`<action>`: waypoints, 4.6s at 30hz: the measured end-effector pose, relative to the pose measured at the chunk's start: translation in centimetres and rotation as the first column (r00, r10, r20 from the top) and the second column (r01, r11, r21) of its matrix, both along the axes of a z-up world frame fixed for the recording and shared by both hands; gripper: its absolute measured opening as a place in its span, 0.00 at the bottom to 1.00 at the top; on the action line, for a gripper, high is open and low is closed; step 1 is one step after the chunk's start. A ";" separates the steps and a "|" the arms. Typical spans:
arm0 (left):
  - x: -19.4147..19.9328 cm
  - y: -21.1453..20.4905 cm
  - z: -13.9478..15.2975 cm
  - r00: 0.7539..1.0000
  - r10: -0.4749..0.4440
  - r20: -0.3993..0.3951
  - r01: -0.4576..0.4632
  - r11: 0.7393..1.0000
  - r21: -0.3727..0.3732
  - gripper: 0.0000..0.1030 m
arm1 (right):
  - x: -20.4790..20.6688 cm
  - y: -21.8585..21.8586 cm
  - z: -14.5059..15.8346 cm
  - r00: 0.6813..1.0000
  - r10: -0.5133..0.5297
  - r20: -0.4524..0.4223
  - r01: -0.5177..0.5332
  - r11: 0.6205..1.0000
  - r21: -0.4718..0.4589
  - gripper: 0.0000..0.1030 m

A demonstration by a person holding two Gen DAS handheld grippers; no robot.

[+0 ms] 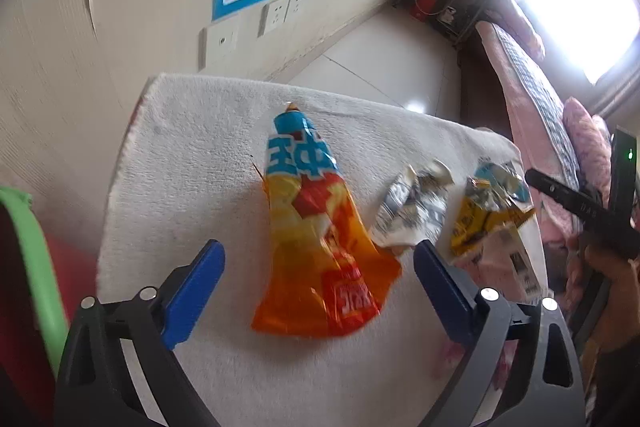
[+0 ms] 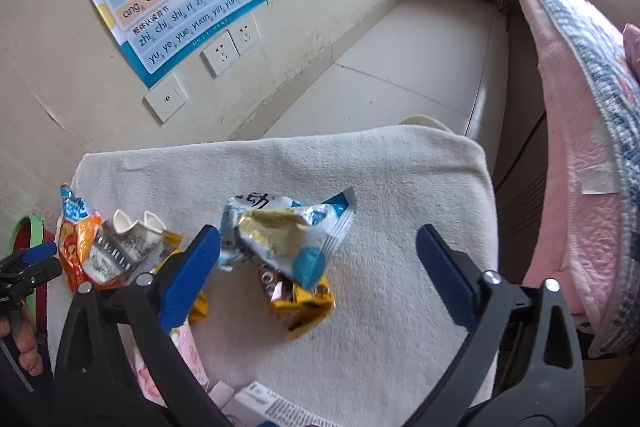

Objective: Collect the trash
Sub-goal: 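Grasp the orange snack bag with the left tool while the right tool grasps the silver-blue wrapper, then carry the orange bag and silver-blue wrapper over the red bucket, then open both tools to drop the bag and wrapper into the bucket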

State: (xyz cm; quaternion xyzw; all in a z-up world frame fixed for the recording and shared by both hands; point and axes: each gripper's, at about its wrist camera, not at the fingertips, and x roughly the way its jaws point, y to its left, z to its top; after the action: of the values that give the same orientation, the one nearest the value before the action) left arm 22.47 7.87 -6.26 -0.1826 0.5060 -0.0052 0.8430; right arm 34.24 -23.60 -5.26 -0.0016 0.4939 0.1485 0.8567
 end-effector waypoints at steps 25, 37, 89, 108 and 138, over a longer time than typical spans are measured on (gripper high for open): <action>-1.3 -0.7 1.8 0.997 -0.074 0.025 0.074 0.997 0.011 0.30 | -1.2 0.8 3.6 0.997 0.061 0.056 -0.064 0.996 0.056 0.11; -7.3 -1.0 5.6 0.994 -0.081 0.070 0.078 0.996 0.043 0.30 | -8.0 0.7 8.0 0.987 0.093 0.133 -0.101 0.994 0.050 0.11; -23.8 17.8 9.7 0.956 0.246 0.161 -0.266 0.957 0.118 0.30 | -22.2 29.1 10.2 0.824 0.543 0.164 -0.554 0.832 0.026 0.11; -24.7 23.2 6.9 0.952 0.287 0.107 -0.300 0.945 0.131 0.30 | -23.5 39.8 6.9 0.716 0.690 0.109 -0.690 0.723 -0.036 0.11; -24.6 23.0 5.3 0.920 0.376 0.112 -0.389 0.911 0.134 0.92 | -23.7 36.7 6.3 0.754 0.653 0.073 -0.648 0.757 -0.076 0.95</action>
State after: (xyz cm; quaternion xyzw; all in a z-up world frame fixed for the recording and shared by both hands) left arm -2.13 30.87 -0.94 -0.2123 0.4236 0.1914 0.8595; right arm 10.52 13.12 1.05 -0.1999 0.4247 0.4253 0.7738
